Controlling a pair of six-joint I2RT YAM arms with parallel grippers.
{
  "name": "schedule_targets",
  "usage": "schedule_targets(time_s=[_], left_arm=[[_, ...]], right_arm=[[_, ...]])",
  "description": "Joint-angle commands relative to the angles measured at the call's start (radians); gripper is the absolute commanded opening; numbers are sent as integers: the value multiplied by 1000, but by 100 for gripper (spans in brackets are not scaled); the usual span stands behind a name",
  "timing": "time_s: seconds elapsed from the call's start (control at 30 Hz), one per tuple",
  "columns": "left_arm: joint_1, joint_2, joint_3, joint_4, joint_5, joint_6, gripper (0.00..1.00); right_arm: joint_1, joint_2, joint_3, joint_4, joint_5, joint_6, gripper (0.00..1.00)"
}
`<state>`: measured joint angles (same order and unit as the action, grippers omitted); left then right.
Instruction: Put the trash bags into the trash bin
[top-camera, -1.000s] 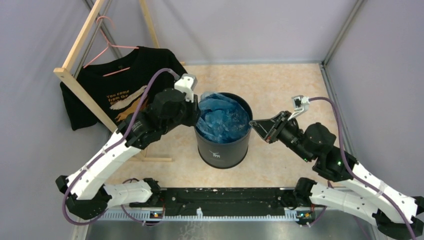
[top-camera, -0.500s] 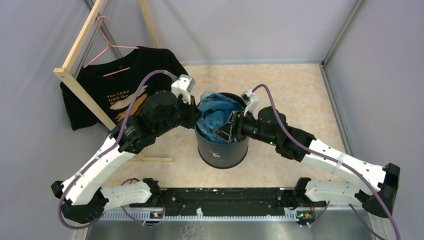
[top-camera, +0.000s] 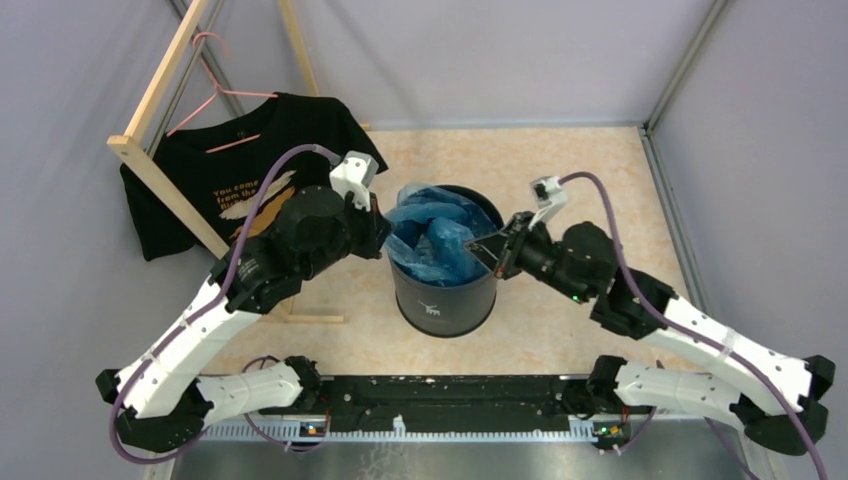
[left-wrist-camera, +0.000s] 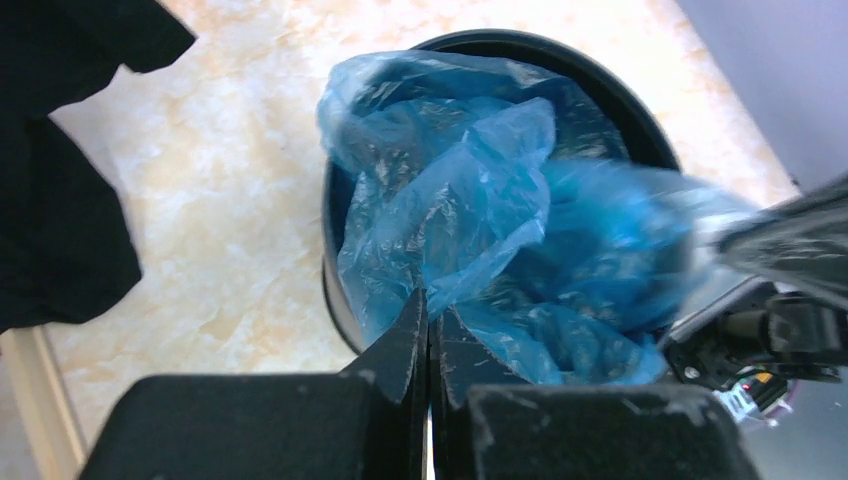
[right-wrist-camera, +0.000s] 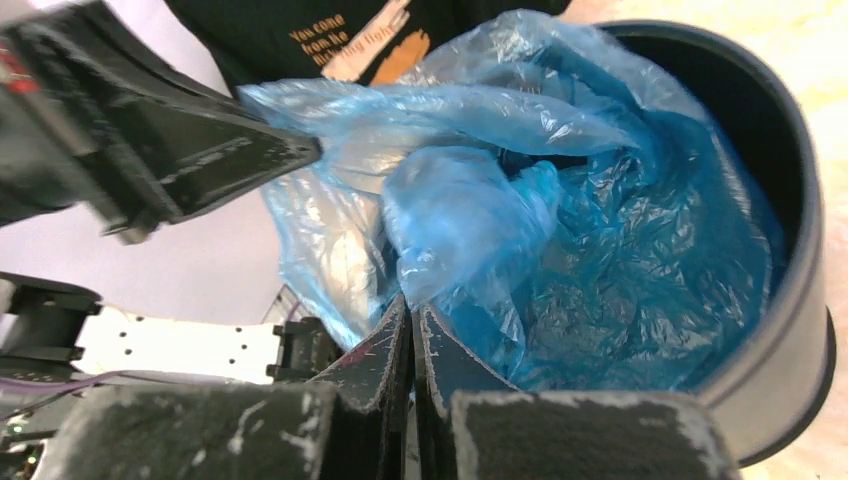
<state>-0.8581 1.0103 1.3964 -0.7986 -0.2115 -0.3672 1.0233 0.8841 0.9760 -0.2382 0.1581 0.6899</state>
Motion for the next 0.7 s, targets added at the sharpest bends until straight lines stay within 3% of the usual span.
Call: schedule_targets(time_s=[0.0,0.33,0.67], left_arm=[[2,-1,6,-75,-117,8,0],[5,-11,-16,-125,-205,30,0],[22,32,0,-151,-287,82,0]], right_arm=[[7,-111,-11,-71,51,15,0],[6,-385,-136,-265,142,105,0],[6,-429,-56,-388,172,83,0]])
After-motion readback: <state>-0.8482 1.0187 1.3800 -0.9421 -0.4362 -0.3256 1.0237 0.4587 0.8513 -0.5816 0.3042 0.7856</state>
